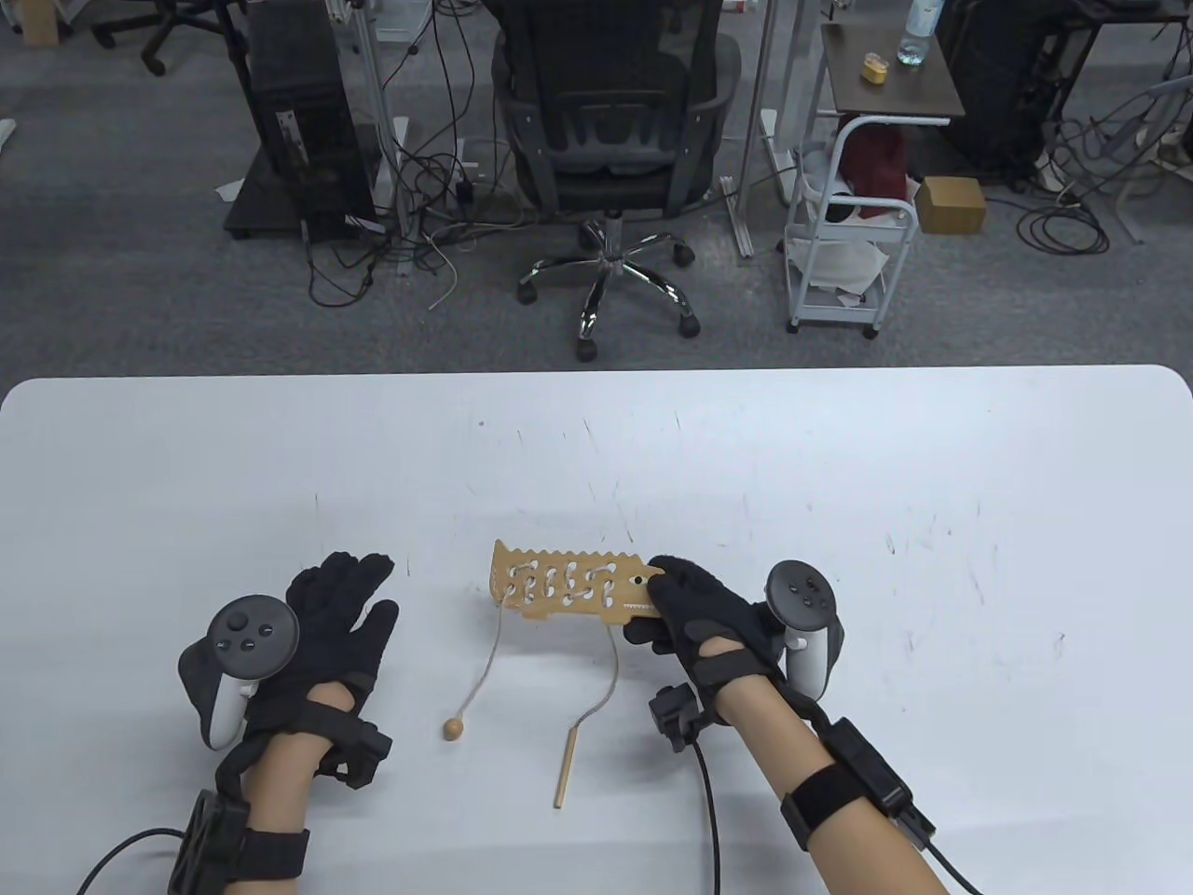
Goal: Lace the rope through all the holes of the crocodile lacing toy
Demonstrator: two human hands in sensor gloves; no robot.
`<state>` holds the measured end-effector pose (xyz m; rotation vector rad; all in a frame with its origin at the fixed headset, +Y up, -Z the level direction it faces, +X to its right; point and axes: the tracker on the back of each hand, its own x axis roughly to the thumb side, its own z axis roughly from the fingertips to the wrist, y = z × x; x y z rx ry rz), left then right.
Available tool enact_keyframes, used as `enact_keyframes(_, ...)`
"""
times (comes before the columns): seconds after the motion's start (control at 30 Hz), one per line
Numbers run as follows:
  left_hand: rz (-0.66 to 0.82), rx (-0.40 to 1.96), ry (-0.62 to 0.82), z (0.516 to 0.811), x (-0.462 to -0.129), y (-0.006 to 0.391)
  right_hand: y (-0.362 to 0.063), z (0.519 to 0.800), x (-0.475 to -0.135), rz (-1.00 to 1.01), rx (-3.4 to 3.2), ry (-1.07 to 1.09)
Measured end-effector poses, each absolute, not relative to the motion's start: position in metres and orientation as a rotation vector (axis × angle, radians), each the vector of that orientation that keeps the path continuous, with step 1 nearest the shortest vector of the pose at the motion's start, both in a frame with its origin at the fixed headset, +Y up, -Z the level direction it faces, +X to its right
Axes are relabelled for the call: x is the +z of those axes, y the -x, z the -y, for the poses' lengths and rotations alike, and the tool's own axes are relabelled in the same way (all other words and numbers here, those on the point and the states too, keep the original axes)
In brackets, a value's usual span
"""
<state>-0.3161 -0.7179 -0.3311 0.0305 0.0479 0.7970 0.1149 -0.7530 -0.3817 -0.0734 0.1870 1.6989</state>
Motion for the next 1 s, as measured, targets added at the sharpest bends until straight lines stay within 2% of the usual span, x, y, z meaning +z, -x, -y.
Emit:
enact_keyframes(0.67, -0.001, 0.797, -0.002, 0.718, -0.332, 0.309, -0.099, 0.768, -0.442, -0.217, 1.926, 0.319)
enact_keyframes(0.87, 0.007, 0.803, -0.002, 0.718, -0.331, 0.308, -0.101, 0.769, -0.452, -0.2, 2.131, 0.33)
enact_keyframes(1.0, 0.008, 0.815, -0.001, 0.717, -0.33, 0.309, -0.097, 0.764, -0.453, -0.151, 2.498, 0.269)
